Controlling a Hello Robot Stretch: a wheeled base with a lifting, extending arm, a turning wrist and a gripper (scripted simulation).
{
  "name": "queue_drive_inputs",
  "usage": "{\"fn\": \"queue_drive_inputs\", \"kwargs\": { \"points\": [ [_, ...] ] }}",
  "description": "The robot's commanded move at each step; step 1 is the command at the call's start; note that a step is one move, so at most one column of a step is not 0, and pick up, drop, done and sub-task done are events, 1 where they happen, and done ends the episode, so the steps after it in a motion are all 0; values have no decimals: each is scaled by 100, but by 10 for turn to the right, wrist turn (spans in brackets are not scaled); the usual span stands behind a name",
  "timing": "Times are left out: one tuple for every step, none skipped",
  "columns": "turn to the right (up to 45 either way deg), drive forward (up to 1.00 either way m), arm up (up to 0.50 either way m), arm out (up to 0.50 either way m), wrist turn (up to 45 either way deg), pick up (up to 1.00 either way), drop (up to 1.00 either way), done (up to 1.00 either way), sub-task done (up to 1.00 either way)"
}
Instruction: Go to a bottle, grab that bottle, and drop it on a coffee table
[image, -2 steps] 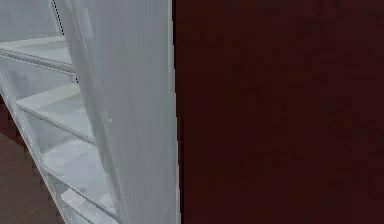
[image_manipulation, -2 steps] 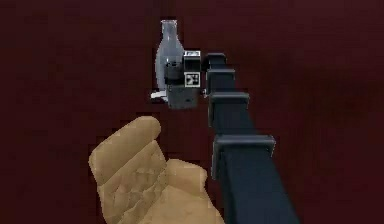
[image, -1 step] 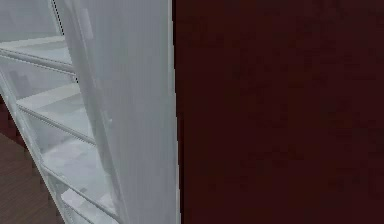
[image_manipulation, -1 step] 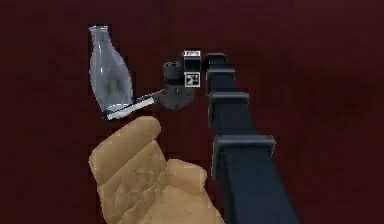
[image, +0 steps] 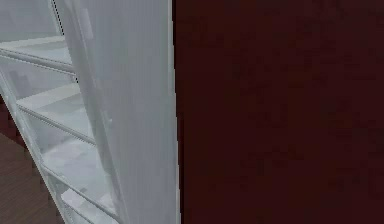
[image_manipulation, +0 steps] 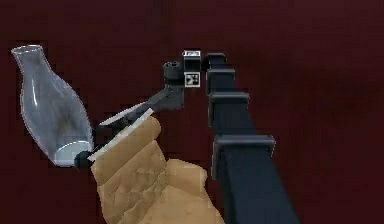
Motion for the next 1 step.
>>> {"fn": "queue_drive_inputs", "kwargs": {
  "points": [
    [0,0,0,0,-270,0,0,0,0]
  ]
}}
